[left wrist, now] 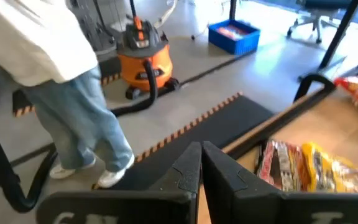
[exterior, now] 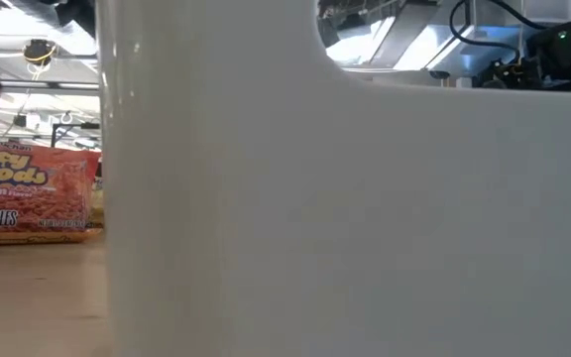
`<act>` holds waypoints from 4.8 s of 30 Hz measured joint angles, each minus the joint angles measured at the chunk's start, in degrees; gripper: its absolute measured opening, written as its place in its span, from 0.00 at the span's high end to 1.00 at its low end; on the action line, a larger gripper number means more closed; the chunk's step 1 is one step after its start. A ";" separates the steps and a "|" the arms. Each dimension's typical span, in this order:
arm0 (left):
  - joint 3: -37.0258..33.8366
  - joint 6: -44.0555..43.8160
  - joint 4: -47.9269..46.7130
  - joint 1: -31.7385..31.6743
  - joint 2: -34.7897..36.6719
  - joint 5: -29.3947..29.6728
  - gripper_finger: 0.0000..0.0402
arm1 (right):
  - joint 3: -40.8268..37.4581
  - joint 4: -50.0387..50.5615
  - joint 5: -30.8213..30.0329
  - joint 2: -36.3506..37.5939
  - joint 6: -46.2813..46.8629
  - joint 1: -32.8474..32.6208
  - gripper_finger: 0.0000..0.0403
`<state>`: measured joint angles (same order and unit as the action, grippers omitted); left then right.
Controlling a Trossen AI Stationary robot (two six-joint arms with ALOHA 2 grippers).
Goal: Sort Maruchan noodles
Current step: Put the top left yellow noodle pack in the top left white bin
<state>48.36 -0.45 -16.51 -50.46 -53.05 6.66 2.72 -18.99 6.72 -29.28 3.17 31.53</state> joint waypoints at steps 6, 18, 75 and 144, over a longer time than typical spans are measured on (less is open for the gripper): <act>0.02 -2.24 -3.86 -1.19 -4.34 -1.43 0.89 | 0.00 -0.10 0.00 0.00 -0.01 0.00 1.00; 16.93 -2.10 -34.33 -7.89 -24.46 -6.91 0.56 | 0.00 0.35 0.00 0.00 -0.10 0.00 1.00; 16.06 25.66 -46.01 -10.69 -41.21 -6.40 0.64 | 0.00 2.83 4.49 -0.02 -0.47 0.00 1.00; 33.59 14.82 -48.56 13.17 -40.99 -8.69 1.00 | -0.02 -1.84 5.37 -0.20 6.72 -0.02 0.41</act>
<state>81.95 14.37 -65.07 -37.28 -94.04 -2.03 2.70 -20.83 12.09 -29.48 9.89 31.51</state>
